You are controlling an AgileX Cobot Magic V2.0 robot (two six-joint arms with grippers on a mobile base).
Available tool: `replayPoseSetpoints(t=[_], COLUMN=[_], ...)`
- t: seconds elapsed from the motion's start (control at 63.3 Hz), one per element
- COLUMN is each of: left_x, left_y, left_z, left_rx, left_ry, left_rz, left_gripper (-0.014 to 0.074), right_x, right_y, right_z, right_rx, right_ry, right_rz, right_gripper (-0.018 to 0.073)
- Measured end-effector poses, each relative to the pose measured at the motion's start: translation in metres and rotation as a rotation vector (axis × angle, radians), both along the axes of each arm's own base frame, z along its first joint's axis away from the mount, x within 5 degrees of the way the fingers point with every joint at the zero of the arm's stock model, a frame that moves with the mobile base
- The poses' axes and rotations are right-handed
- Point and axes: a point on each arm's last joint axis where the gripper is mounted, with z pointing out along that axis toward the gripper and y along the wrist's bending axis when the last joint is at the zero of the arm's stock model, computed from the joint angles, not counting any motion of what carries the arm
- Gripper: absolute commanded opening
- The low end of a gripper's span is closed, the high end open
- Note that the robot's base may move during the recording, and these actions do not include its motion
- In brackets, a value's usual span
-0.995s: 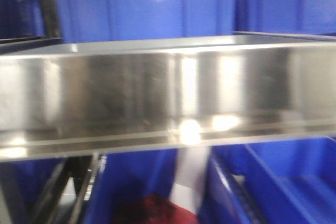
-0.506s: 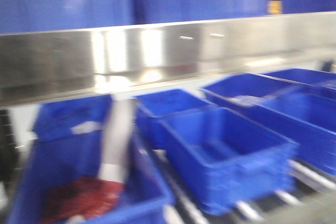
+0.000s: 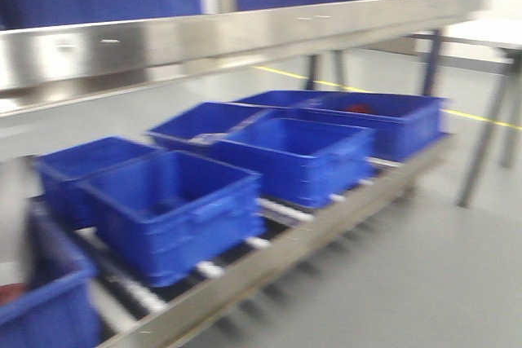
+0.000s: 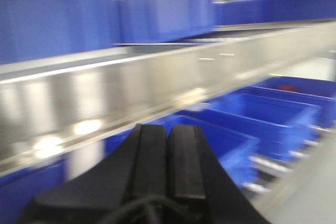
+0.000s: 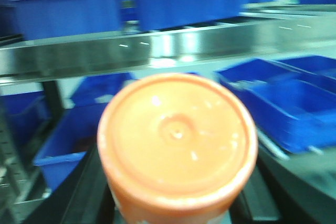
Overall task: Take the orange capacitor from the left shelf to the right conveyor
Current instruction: 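Drive the base to the conveyor table holding the cylinder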
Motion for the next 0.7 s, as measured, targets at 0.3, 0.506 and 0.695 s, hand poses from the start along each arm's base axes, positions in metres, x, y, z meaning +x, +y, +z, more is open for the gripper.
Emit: replayPoseSetpoints(t=[0.3, 0.506, 0.695], left_x=[0.0000, 0.0000, 0.0000], left_y=[0.0000, 0.0000, 0.0000], left_z=[0.0000, 0.0000, 0.0000], left_rx=[0.000, 0.000, 0.000], left_ry=[0.000, 0.000, 0.000], left_rz=[0.000, 0.000, 0.000], left_gripper=[-0.0105, -0.0105, -0.0105], right_x=[0.0000, 0.0000, 0.0001], right_y=[0.0000, 0.0000, -0.0003], right_z=[0.0000, 0.0000, 0.0000], right_rx=[0.000, 0.000, 0.000], right_ry=[0.000, 0.000, 0.000], right_rz=[0.001, 0.001, -0.013], right_gripper=[0.0055, 0.0055, 0.0055])
